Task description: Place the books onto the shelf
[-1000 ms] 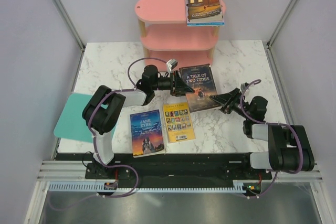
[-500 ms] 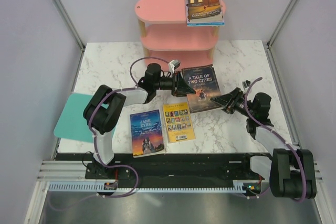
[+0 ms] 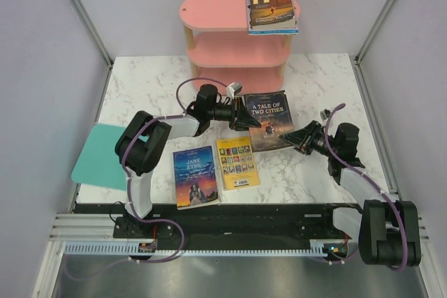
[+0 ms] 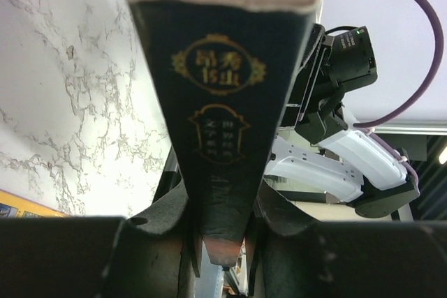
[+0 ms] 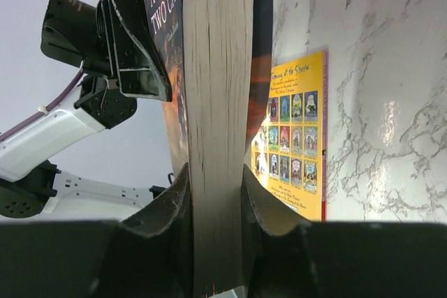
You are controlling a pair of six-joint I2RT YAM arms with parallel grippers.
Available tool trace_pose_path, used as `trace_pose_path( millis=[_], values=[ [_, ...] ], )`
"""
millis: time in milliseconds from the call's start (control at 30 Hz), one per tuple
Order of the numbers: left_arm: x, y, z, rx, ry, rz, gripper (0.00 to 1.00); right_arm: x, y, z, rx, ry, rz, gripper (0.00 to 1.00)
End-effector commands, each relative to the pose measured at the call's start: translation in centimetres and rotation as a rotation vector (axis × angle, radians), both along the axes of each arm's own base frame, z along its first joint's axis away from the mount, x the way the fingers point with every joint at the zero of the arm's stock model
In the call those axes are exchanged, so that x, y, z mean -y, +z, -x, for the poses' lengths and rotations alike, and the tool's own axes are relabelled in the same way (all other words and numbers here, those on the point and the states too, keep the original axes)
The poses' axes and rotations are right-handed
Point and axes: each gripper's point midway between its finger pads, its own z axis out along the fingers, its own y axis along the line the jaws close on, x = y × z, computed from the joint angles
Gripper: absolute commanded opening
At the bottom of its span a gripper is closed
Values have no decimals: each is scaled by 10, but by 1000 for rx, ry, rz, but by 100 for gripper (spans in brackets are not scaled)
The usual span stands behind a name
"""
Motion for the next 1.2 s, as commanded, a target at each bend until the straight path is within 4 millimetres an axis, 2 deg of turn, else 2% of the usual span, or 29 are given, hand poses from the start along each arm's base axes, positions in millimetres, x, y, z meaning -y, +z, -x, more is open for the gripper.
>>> trace_pose_path(
  millis=[0, 33, 100, 133, 167, 200, 233, 267, 300, 333, 367, 400, 467, 567, 733, 800, 833, 900, 933, 1000, 1033, 1067, 1100, 1133, 1167],
  values=[
    [0, 36, -45, 205, 122, 66, 4, -12, 24, 15, 76, 142, -10, 10],
    [-2, 33, -45, 194, 121, 54, 17, -12, 25, 15, 85, 143, 7, 8],
    [-7, 31, -47, 221, 131, 31, 32, -10, 39, 9, 127, 141, 36, 6],
    [-10, 26, -46, 201, 134, -3, 45, -10, 40, 11, 137, 153, 63, 5],
    [-15, 22, -49, 203, 154, -33, 49, -10, 55, 8, 179, 163, 75, 5],
    [-20, 26, -49, 263, 158, -53, 57, -10, 66, 9, 216, 170, 81, 4],
    [-26, 16, -46, 230, 161, -112, 59, -11, 74, 10, 241, 179, 86, 4],
    [-33, 11, -52, 244, 197, -155, 61, -11, 89, 10, 285, 183, 90, 4],
    [-40, 18, -53, 312, 208, -179, 65, -11, 99, 12, 316, 187, 93, 4],
    [-46, 14, -55, 315, 225, -210, 66, -12, 107, 13, 335, 195, 92, 4],
    [-57, 6, -58, 300, 259, -252, 68, -12, 122, 13, 369, 199, 90, 4],
    [-64, 9, -58, 319, 276, -257, 70, -13, 131, 14, 395, 205, 90, 4],
    [-80, -3, -60, 297, 306, -288, 71, -16, 158, 17, 453, 226, 79, 4],
    [-92, -18, -57, 270, 309, -330, 71, -22, 195, 19, 551, 254, 73, 6],
    [-97, -42, -46, 240, 285, -371, 71, -23, 263, 12, 713, 229, 30, 6],
    [-97, -46, -43, 231, 279, -376, 71, -24, 279, 3, 739, 223, 7, 7],
    [-98, -50, -41, 221, 276, -382, 71, -23, 295, 2, 780, 219, 5, 7],
    [-99, -54, -39, 219, 273, -390, 71, -23, 303, -13, 787, 210, -1, 7],
    [-100, -57, -37, 214, 270, -395, 71, -22, 320, -15, 825, 197, 0, 7],
    [-101, -60, -35, 212, 268, -403, 71, -21, 322, -38, 801, 175, -4, 7],
    [-102, -62, -33, 207, 266, -407, 71, -20, 342, -42, 835, 164, -11, 7],
    [-102, -64, -32, 206, 263, -408, 70, -20, 339, -60, 810, 161, -19, 7],
    [-103, -65, -32, 204, 265, -411, 70, -20, 360, -63, 860, 158, -20, 7],
    [-104, -68, -29, 198, 264, -417, 70, -20, 365, -70, 848, 156, -31, 7],
    [-104, -70, -28, 196, 262, -420, 69, -20, 363, -88, 840, 154, -41, 7]
  ],
)
